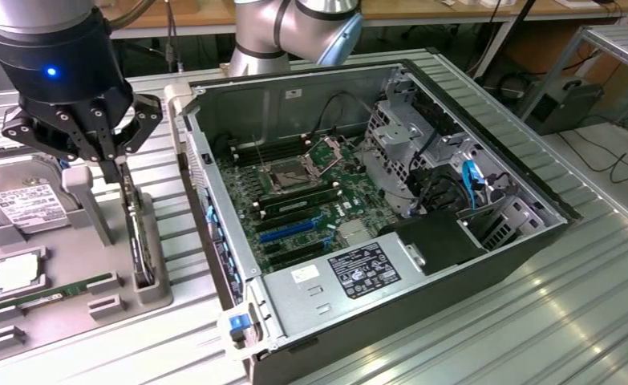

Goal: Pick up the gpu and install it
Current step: 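Reach for the gpu, then pick up the gpu and move the gpu toward the slot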

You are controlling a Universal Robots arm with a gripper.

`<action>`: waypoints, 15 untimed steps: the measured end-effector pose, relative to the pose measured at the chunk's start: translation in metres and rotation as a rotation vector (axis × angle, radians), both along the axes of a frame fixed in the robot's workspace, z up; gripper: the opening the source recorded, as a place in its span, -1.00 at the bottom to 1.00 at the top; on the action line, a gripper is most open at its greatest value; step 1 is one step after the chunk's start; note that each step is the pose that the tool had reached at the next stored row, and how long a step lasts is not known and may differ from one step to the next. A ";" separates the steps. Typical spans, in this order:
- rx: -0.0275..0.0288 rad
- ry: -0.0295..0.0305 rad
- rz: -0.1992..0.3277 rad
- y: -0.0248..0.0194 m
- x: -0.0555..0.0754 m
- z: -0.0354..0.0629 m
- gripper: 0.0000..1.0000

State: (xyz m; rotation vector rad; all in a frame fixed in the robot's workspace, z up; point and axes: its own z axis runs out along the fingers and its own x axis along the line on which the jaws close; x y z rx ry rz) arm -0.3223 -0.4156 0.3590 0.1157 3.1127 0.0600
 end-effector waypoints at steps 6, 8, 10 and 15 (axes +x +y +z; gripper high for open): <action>0.0000 0.0000 0.000 0.0000 0.000 0.0000 -0.79; 0.0000 0.0000 0.000 0.0000 0.000 0.0000 -0.77; 0.0000 0.0000 0.000 0.0000 0.000 0.0000 -0.77; -0.0008 -0.0006 0.000 0.0000 0.000 -0.0016 -0.15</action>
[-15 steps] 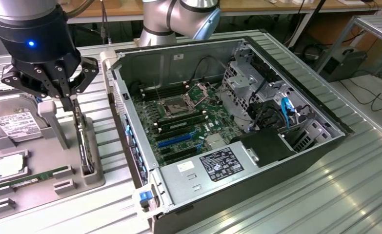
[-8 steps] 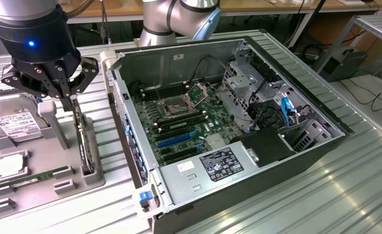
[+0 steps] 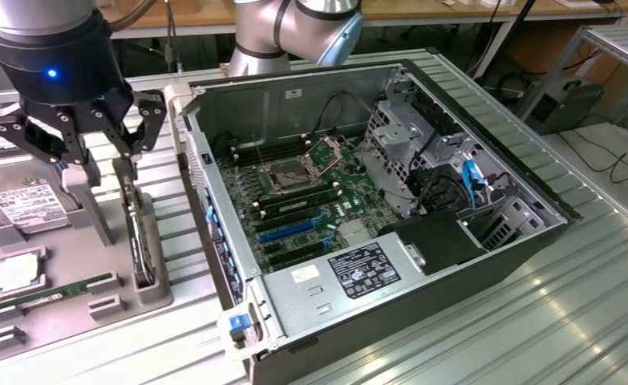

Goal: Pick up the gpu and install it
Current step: 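Pick up the gpu and move the gpu toward the slot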

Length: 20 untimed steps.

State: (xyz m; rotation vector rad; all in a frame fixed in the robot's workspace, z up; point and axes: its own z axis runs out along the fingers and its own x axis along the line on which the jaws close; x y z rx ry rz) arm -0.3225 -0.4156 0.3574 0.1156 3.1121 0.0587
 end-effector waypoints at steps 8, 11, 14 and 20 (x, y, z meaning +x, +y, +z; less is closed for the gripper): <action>-0.0006 -0.0117 0.000 -0.0005 -0.005 -0.0129 -0.15; -0.0006 -0.0119 0.000 -0.0014 -0.005 -0.0184 -0.15; -0.0005 -0.0120 0.000 -0.0022 -0.005 -0.0239 -0.15; -0.0006 -0.0119 0.000 -0.0043 -0.005 -0.0364 -0.15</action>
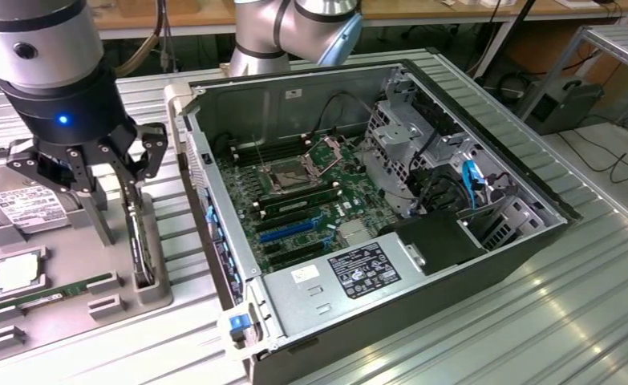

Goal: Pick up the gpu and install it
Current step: 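Pick up the gpu and move the gpu toward the slot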

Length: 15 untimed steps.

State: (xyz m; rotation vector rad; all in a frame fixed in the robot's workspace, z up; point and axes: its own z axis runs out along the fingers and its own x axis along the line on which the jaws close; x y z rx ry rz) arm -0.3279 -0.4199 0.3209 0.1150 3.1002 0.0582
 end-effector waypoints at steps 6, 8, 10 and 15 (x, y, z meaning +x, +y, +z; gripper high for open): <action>0.0000 0.0000 0.000 0.0000 0.000 -0.0167 -0.15; 0.0000 0.0000 0.000 0.0000 0.000 -0.0213 -0.15; 0.0000 0.0000 0.000 0.0000 0.000 -0.0283 -0.15; -0.0001 0.0000 0.000 0.0000 0.000 -0.0413 -0.15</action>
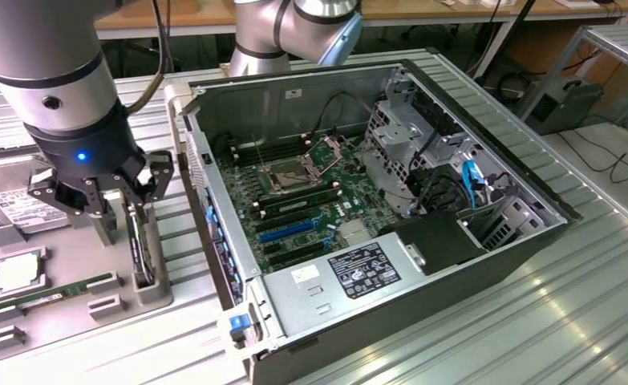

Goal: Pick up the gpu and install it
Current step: 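Pick up the gpu and move the gpu toward the slot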

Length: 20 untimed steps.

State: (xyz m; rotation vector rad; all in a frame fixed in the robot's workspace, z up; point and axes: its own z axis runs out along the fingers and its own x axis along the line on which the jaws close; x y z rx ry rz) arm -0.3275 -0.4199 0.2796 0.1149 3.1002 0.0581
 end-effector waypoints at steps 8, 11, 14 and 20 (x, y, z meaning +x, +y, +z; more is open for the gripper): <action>0.0001 0.0000 0.000 0.0000 0.000 -0.0174 -0.15; 0.0004 0.0000 0.000 0.0001 0.000 -0.0231 -0.15; 0.0020 -0.0001 0.000 0.0003 0.001 -0.0290 -0.15; 0.0192 0.0000 0.000 0.0006 0.000 -0.0360 -0.15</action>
